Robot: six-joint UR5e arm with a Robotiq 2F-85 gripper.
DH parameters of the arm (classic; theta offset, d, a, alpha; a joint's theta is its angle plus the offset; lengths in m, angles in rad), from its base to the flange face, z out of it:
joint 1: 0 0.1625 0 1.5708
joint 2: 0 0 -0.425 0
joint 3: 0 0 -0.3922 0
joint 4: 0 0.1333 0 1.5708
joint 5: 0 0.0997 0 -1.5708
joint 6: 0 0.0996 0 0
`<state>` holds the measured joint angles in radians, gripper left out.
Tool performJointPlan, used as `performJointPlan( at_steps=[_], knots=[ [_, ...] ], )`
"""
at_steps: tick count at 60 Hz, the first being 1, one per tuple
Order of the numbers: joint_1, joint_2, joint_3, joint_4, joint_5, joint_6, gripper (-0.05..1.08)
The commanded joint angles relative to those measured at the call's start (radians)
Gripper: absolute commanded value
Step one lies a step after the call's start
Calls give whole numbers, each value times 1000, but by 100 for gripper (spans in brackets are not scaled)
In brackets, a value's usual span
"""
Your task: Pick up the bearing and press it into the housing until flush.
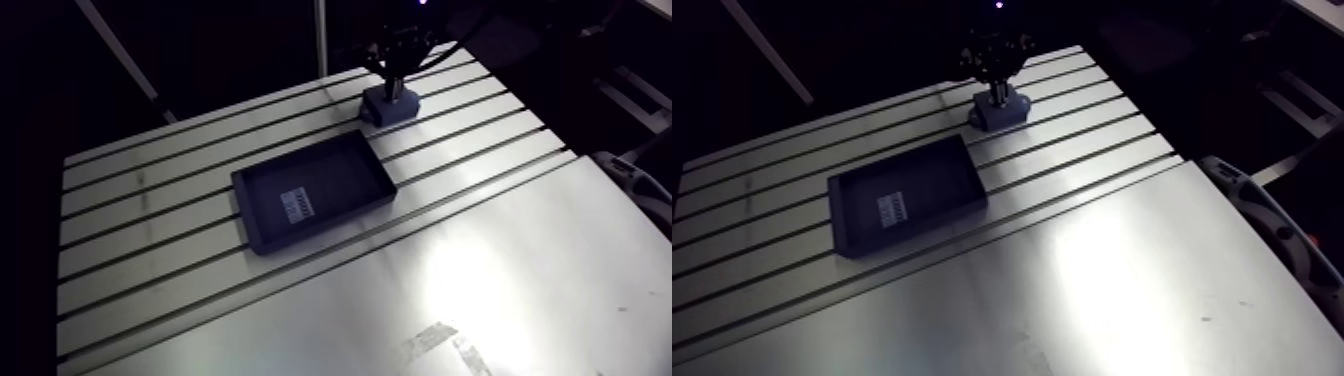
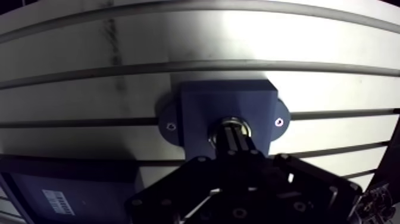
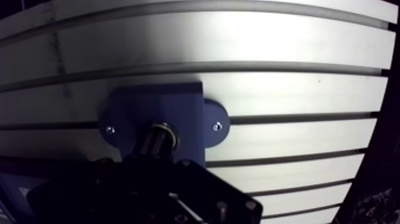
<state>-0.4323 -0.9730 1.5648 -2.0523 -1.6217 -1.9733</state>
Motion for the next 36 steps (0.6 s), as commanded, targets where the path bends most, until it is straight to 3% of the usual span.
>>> performJointPlan(
  at_steps=[1, 36],
  knots=[
    [0, 1, 3, -1, 0, 0, 108],
    [0, 1, 7, -2, 0, -11, 108]
  ],
)
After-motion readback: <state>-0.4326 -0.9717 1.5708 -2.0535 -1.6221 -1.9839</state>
